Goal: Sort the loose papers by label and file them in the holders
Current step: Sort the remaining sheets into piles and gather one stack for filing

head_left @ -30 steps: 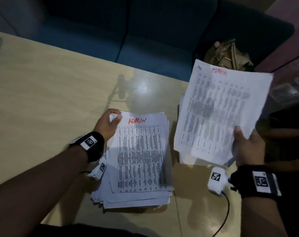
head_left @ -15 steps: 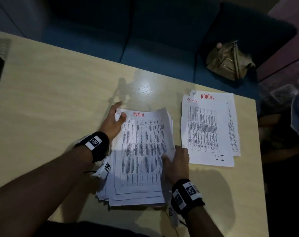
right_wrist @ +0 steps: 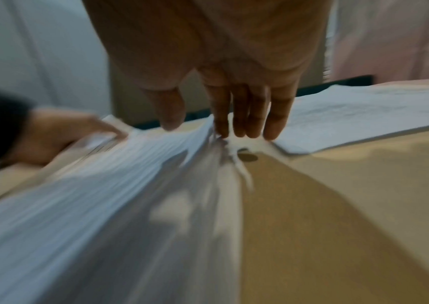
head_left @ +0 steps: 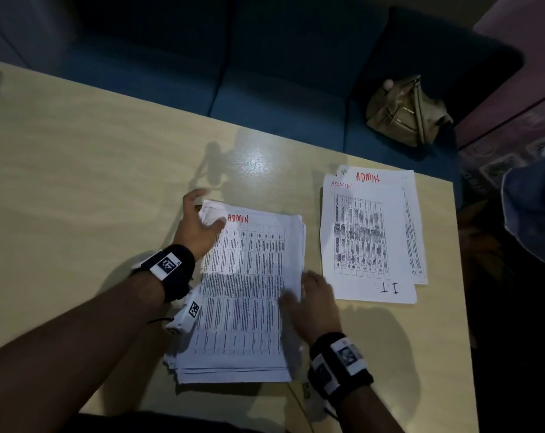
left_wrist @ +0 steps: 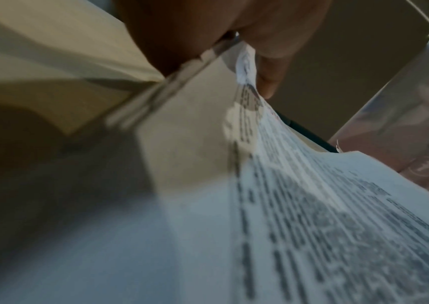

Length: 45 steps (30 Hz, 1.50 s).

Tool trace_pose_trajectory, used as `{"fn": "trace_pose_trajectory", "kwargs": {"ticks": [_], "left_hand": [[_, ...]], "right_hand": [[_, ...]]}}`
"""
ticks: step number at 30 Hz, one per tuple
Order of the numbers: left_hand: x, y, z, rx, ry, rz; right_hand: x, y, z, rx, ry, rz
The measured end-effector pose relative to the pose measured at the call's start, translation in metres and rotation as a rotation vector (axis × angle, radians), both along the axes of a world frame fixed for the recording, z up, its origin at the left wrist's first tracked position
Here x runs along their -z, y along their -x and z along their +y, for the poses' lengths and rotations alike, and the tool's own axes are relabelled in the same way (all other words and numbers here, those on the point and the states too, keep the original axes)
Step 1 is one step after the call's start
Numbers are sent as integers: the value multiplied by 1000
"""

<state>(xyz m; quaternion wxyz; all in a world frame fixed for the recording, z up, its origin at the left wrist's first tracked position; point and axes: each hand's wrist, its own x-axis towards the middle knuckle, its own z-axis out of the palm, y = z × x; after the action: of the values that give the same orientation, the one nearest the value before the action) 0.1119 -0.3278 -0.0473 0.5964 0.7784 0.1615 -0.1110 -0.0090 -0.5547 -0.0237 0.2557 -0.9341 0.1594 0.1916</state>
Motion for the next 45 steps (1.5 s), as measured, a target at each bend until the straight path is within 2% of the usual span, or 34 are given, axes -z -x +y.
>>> {"fn": "trace_pose_trajectory", "kwargs": {"ticks": [3,5,8,10,13,15,18,20,24,32,36,41,45], "left_hand": [[4,1,8,-7,4,77],[7,4,12,31,-31,149],[3,8,10,72,-31,152],[3,9,9,51,-11,152],[5,12,7,11,17,173],[7,12,7,-4,17,173],[12,10,10,14,-23,164],[15,8,11,21,-53,160],[19,8,12,21,-74,141],[26,7,14,35,-90,144],[24,7,14,40,-110,129],[26,7,15,57,-136,136],[26,6,15,62,-142,147]], "right_hand": [[-8,-40,-50,313,-38,-242],[-9,-62,-96,473,53,-223],[1,-71,-152,515,261,15],[9,-69,-168,477,320,85],[13,-72,-173,577,162,0],[15,-76,-174,638,111,11],[22,-77,-177,565,230,109],[25,-79,-179,487,325,99],[26,-83,-190,535,265,23],[18,-92,-212,495,137,29],[9,-107,-207,504,213,-67],[16,-117,-205,515,344,30],[18,-109,-208,517,269,-11]]}}
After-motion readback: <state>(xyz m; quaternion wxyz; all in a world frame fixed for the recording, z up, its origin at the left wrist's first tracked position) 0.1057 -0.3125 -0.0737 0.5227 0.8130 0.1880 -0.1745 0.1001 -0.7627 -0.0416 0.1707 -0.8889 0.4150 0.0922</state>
